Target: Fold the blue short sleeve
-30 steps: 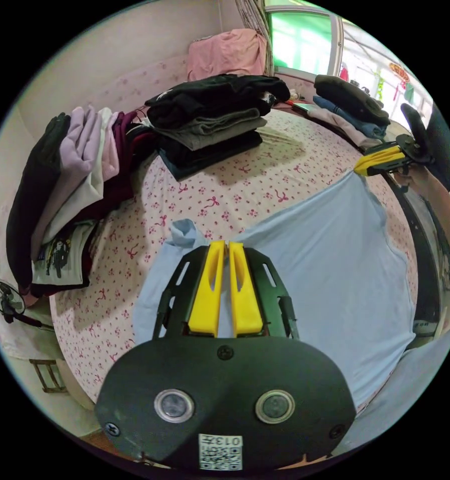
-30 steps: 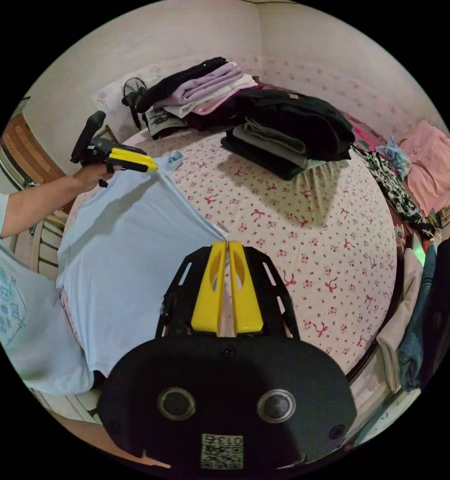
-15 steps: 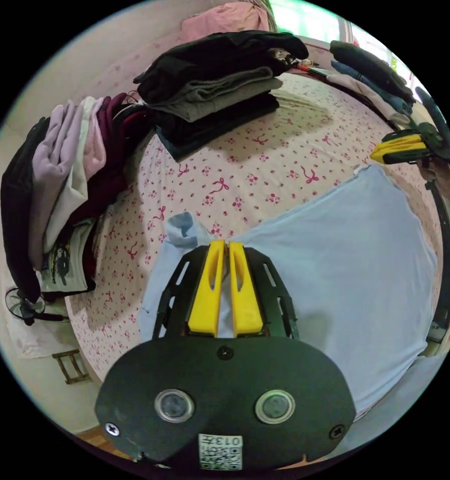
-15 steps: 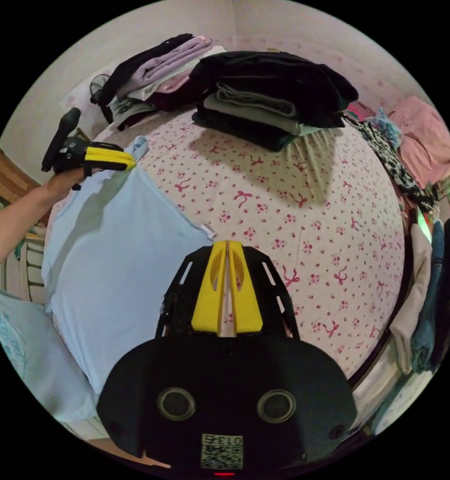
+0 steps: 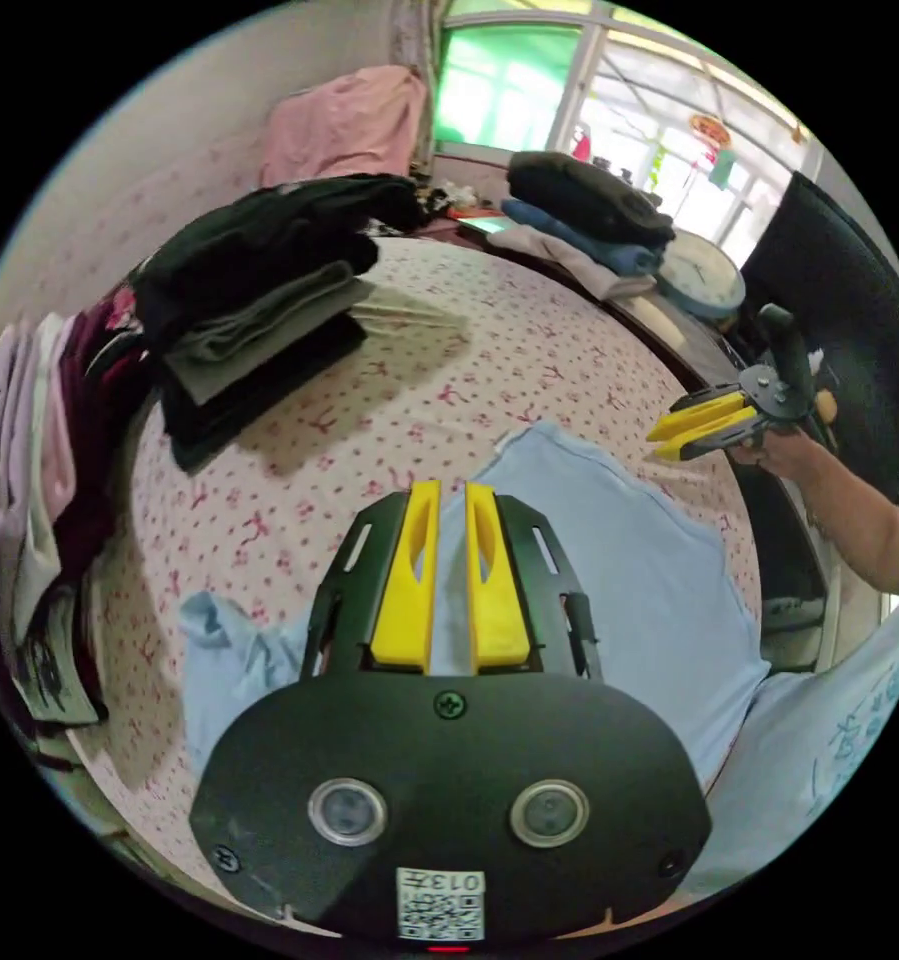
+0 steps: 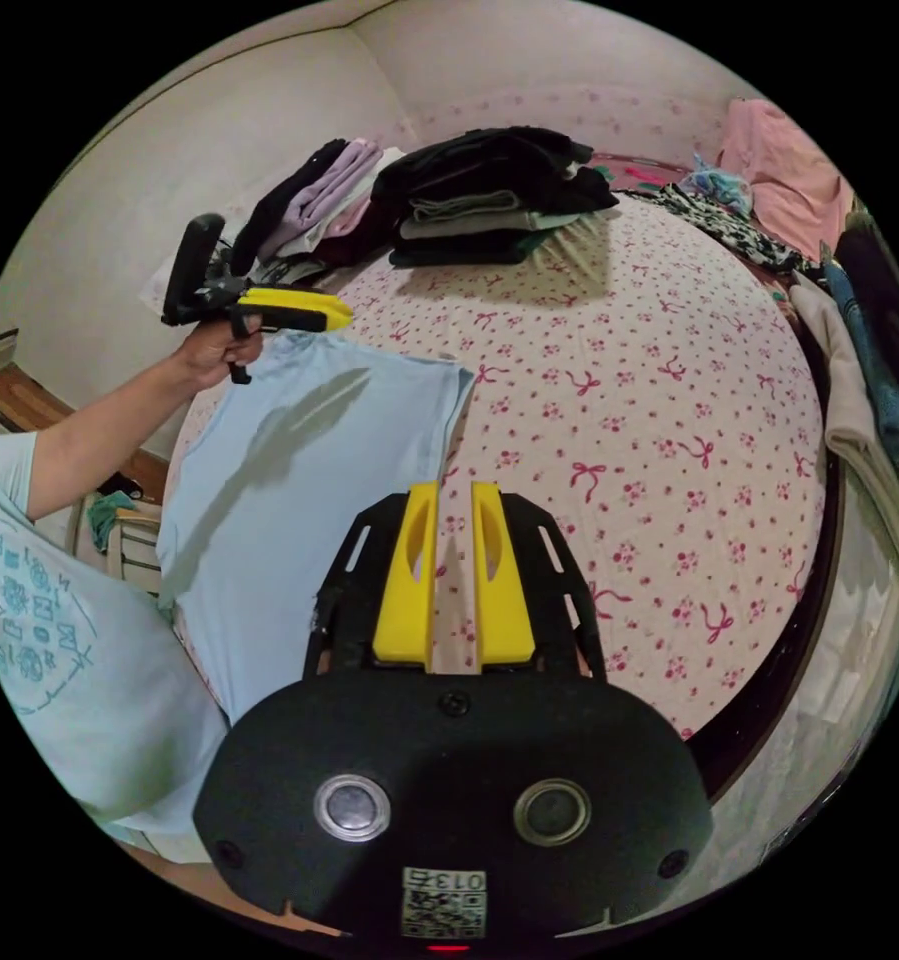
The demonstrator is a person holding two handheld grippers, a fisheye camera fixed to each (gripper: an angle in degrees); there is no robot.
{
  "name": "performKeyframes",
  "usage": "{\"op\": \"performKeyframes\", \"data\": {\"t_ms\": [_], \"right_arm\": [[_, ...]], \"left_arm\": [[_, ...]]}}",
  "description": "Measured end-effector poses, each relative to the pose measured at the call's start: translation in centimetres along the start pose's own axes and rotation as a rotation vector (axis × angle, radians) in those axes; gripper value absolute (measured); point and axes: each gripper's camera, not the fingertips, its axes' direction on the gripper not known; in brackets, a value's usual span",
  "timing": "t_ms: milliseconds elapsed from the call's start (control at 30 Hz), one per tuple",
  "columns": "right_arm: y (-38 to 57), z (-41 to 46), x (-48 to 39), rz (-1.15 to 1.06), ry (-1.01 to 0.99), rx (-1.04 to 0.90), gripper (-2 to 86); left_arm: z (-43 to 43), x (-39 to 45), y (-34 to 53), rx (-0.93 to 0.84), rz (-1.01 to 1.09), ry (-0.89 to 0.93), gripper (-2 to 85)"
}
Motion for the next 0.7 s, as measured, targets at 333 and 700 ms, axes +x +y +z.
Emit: {"op": "performKeyframes", "data": {"t_ms": [333,700], "right_arm": [[3.8,2.3,-1.2,0.007,-0.009,-0.092,6.0],[8.8,0.3,-5.1,-0.133,0.210,0.125,0.6]], "left_arm": [[7.1,3.2,-6.3,-0.174,0.134,0.151,5.8],[4.7,5.7,-4.3,0.154,0.131,-0.139,0.3]]}}
